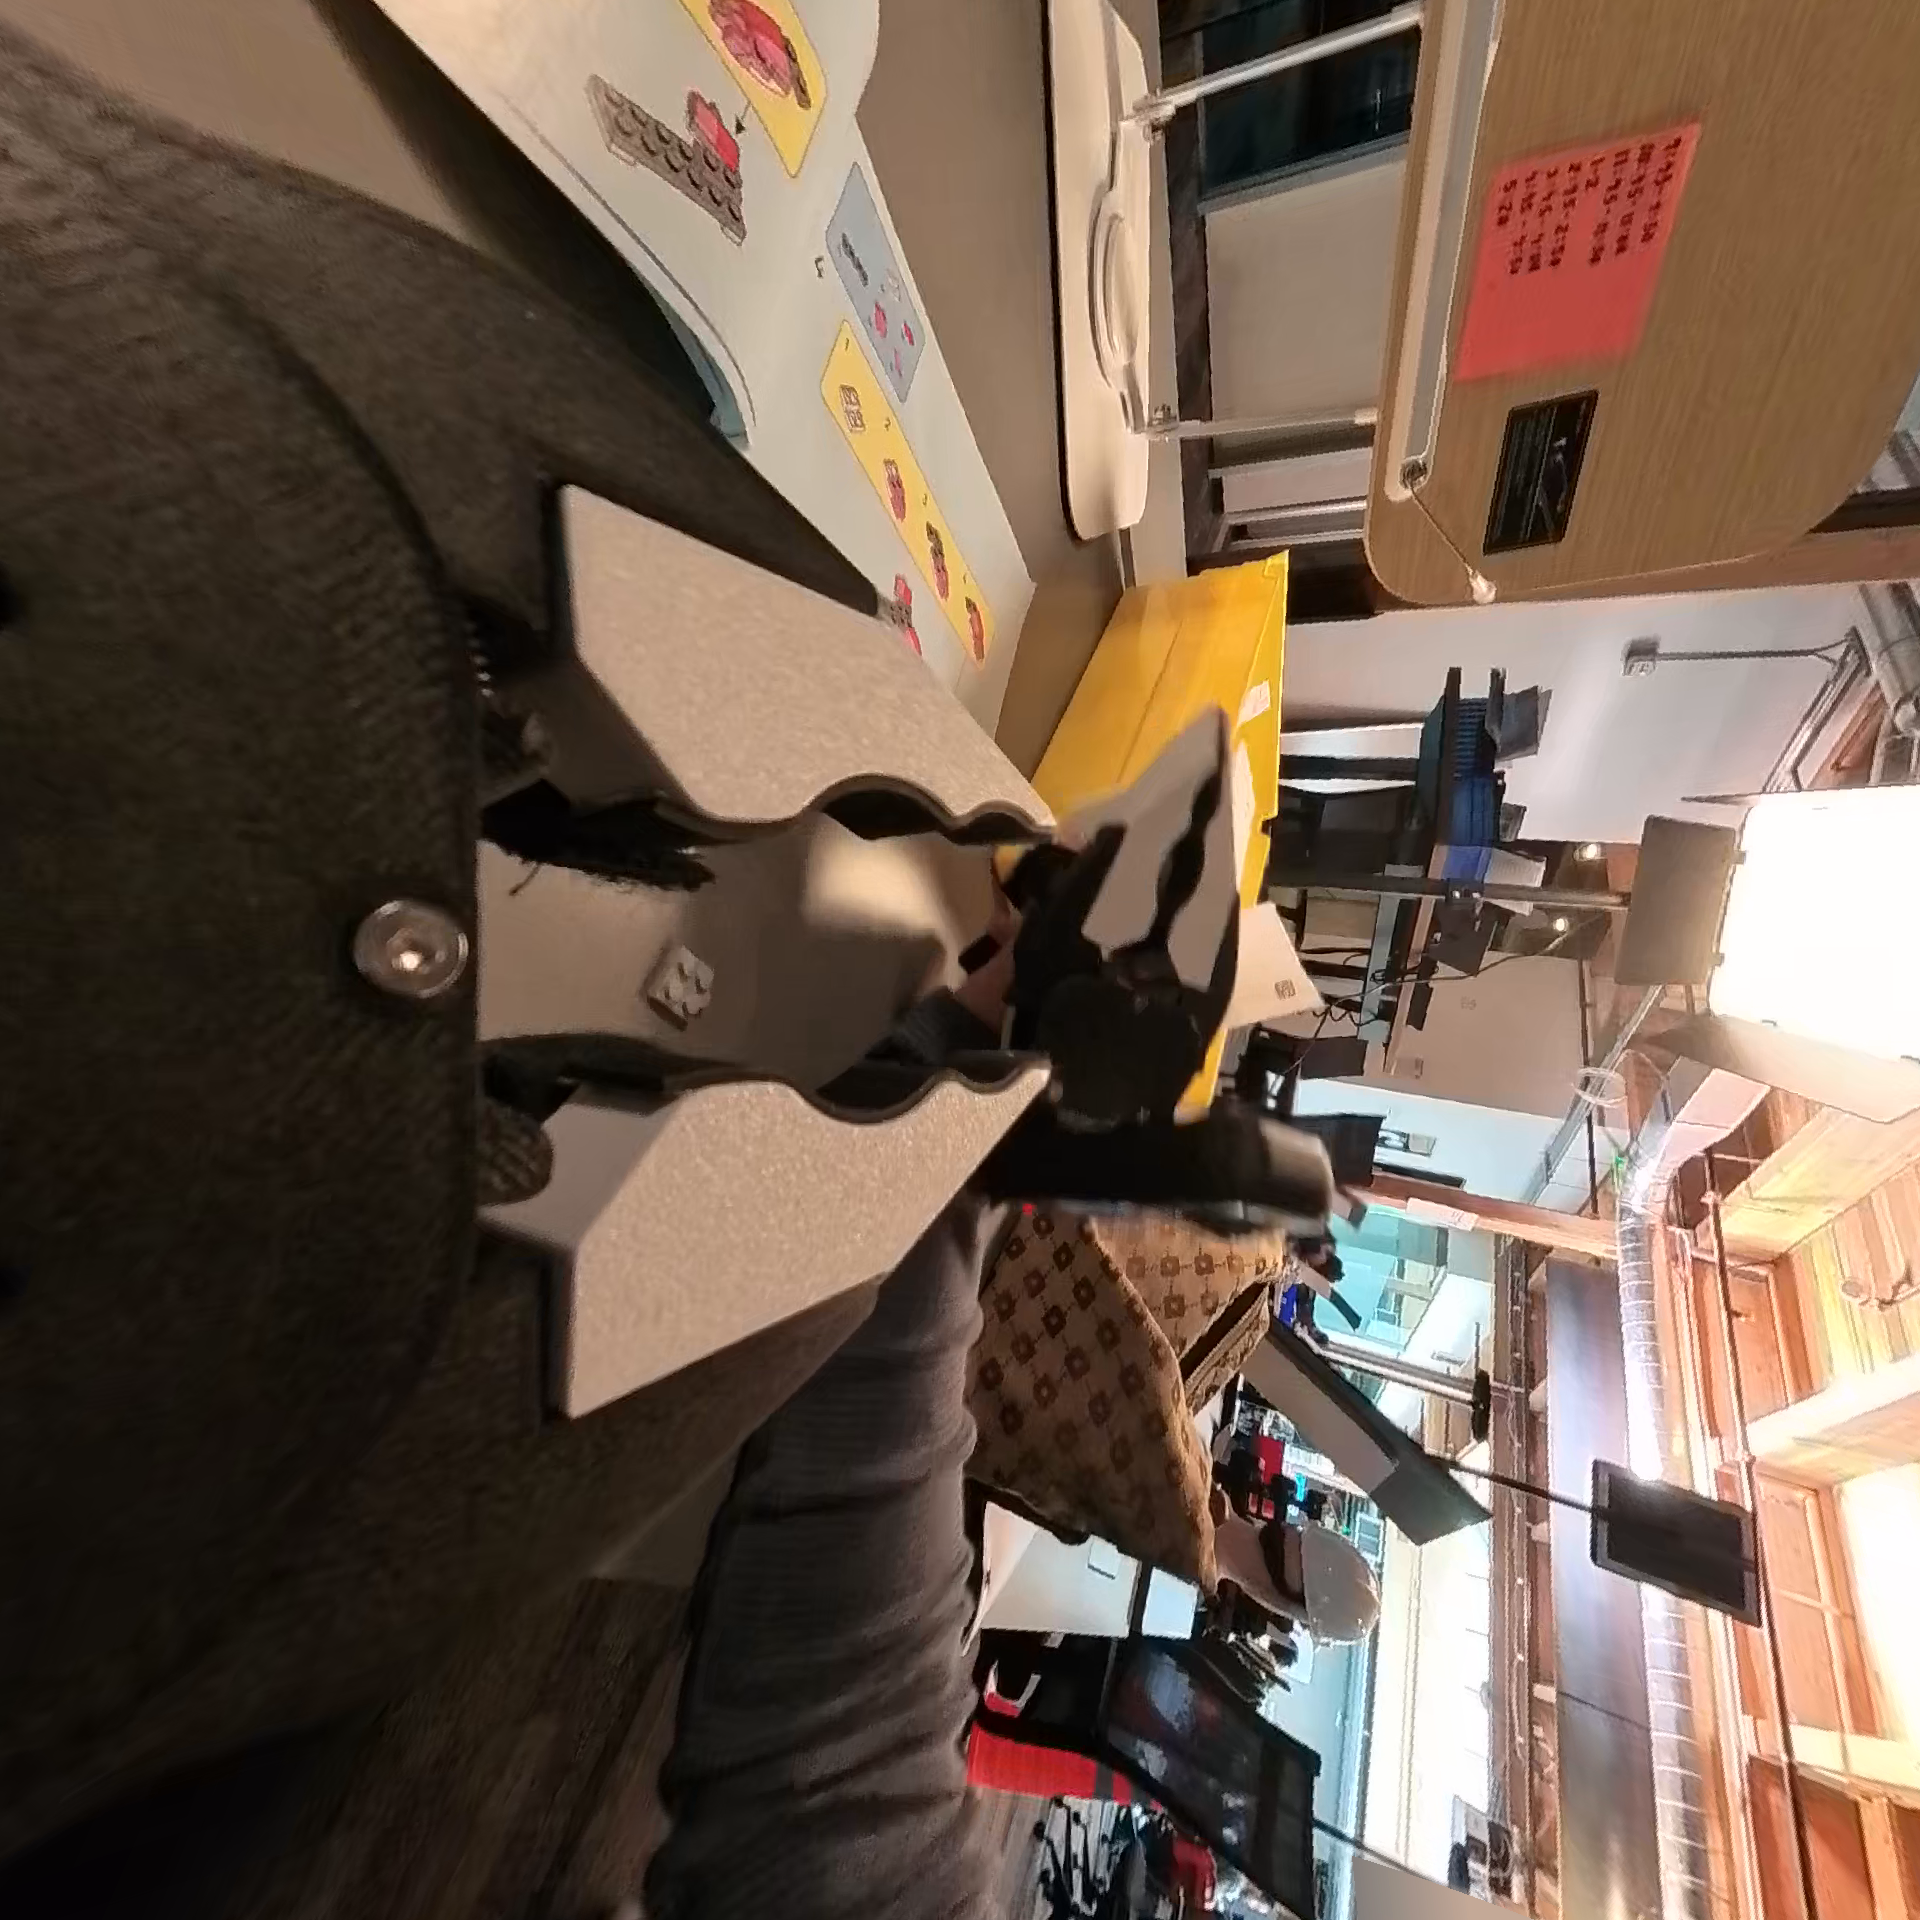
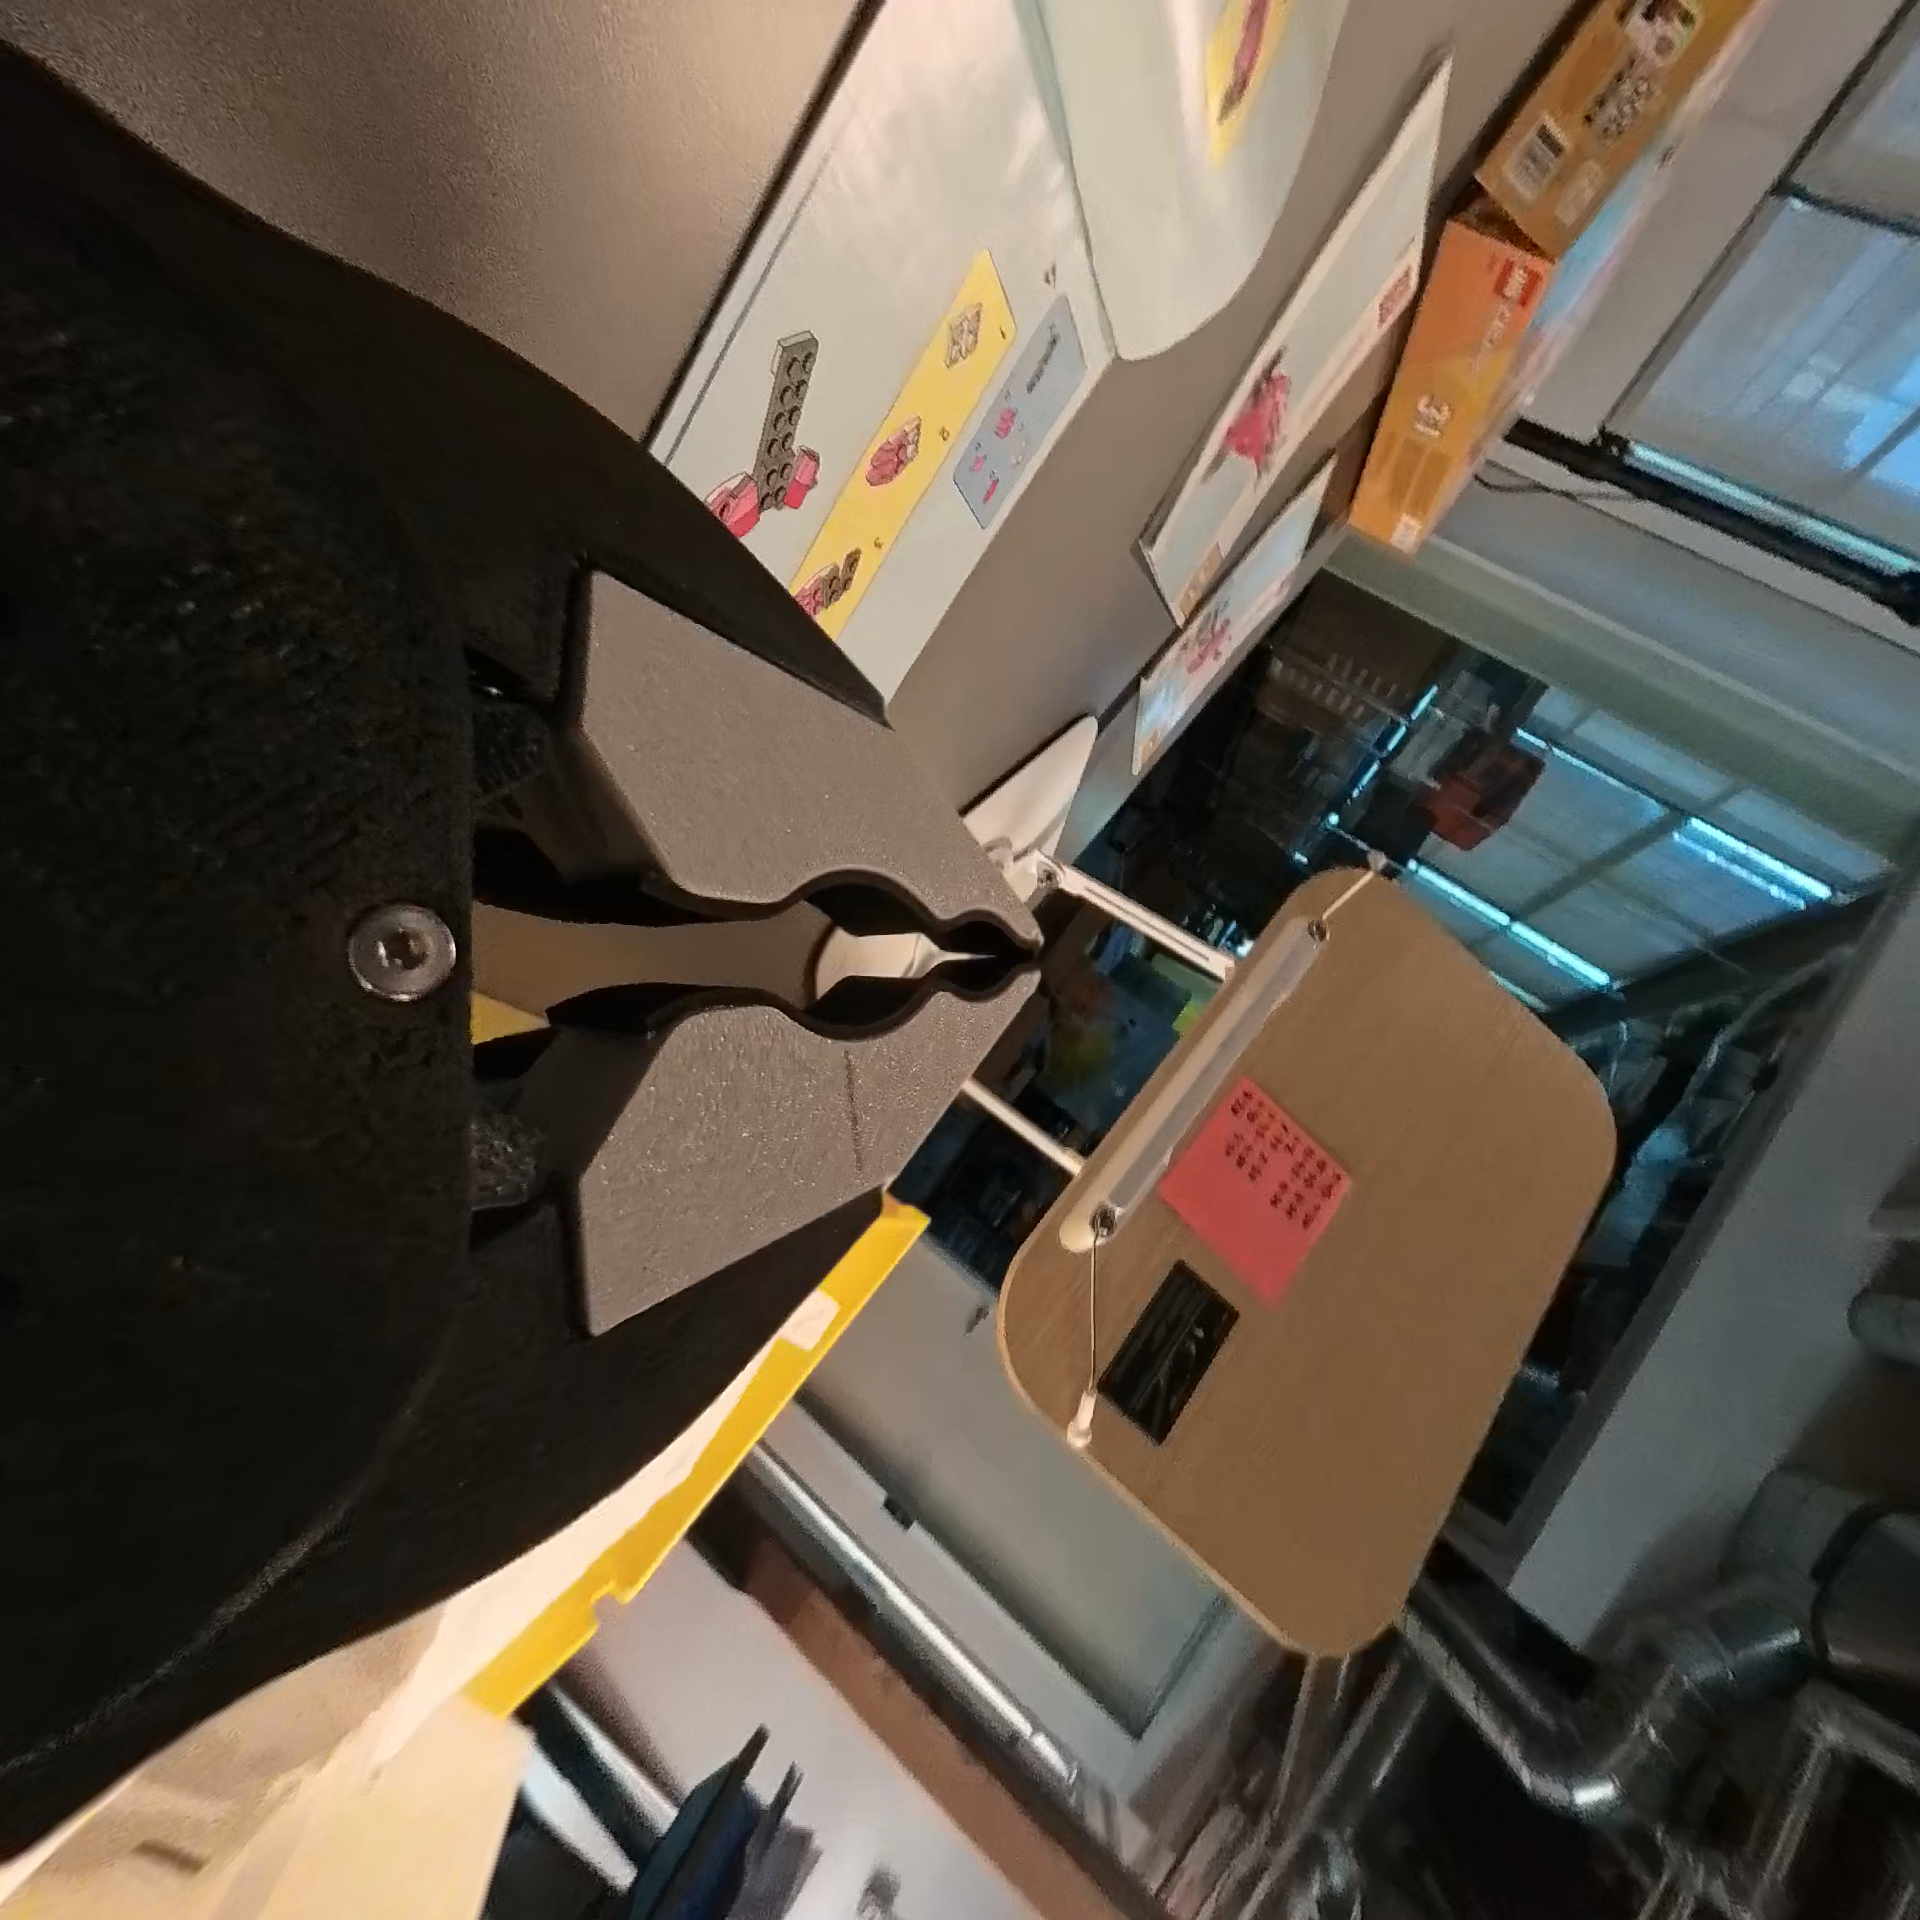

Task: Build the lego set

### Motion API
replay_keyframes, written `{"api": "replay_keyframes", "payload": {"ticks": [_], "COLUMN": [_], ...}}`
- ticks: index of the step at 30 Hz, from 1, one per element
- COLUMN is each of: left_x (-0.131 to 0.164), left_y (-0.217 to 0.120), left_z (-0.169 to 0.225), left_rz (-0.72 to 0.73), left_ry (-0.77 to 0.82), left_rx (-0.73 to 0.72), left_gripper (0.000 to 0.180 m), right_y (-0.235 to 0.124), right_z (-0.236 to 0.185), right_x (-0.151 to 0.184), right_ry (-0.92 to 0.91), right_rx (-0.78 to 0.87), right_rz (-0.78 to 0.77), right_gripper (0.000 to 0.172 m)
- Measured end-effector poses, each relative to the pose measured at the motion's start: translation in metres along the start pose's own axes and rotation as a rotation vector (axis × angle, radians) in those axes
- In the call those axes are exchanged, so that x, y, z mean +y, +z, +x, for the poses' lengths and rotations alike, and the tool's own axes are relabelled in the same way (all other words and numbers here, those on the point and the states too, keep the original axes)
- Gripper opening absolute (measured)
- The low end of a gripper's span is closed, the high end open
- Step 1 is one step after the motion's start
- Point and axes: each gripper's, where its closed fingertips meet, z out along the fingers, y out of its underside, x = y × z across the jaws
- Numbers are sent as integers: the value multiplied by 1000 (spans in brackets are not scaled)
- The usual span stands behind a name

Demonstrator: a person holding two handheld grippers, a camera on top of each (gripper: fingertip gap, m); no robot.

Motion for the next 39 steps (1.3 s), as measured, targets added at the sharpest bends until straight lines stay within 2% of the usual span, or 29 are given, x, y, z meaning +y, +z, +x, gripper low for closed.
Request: {"api": "replay_keyframes", "payload": {"ticks": [3, 7, 10, 13, 15, 17, 20, 22, 25, 32, 33, 39], "left_x": [4, 15, 32, 58, 81, 101, 110, 118, 118, 118, 117, 112], "left_y": [1, 6, -1, -26, -44, -55, -58, -61, -60, -56, -55, -47], "left_z": [-4, 0, 26, 76, 100, 110, 115, 117, 116, 109, 108, 80], "left_rz": [-36, -121, -265, -470, -609, -715, -745, -803, -815, -815, -813, -802], "left_ry": [-18, -20, 14, 3, 44, 141, 229, 185, 152, 122, 119, 133], "left_rx": [-14, 12, 148, 374, 459, 480, 471, 488, 492, 444, 439, 282], "left_gripper": [38, 39, 41, 41, 40, 33, 30, 30, 26, 8, 1, 0], "right_y": [-12, -26, -29, -28, -28, -27, -27, -27, -27, -25, -25, -24], "right_z": [10, 11, 12, 14, 13, 12, 11, 10, 11, 8, 8, 5], "right_x": [-5, -9, -8, -4, -5, -4, -5, -5, -4, -3, -3, -2], "right_ry": [48, 114, 123, 150, 154, 149, 141, 144, 153, 156, 156, 161], "right_rx": [45, 28, 20, 25, 18, 15, 12, 9, 6, -10, -11, -28], "right_rz": [12, 26, 29, 15, 20, 15, 13, 14, 14, 6, 6, 2], "right_gripper": [0, 0, 0, 0, 0, 0, 0, 0, 0, 0, 0, 0]}}
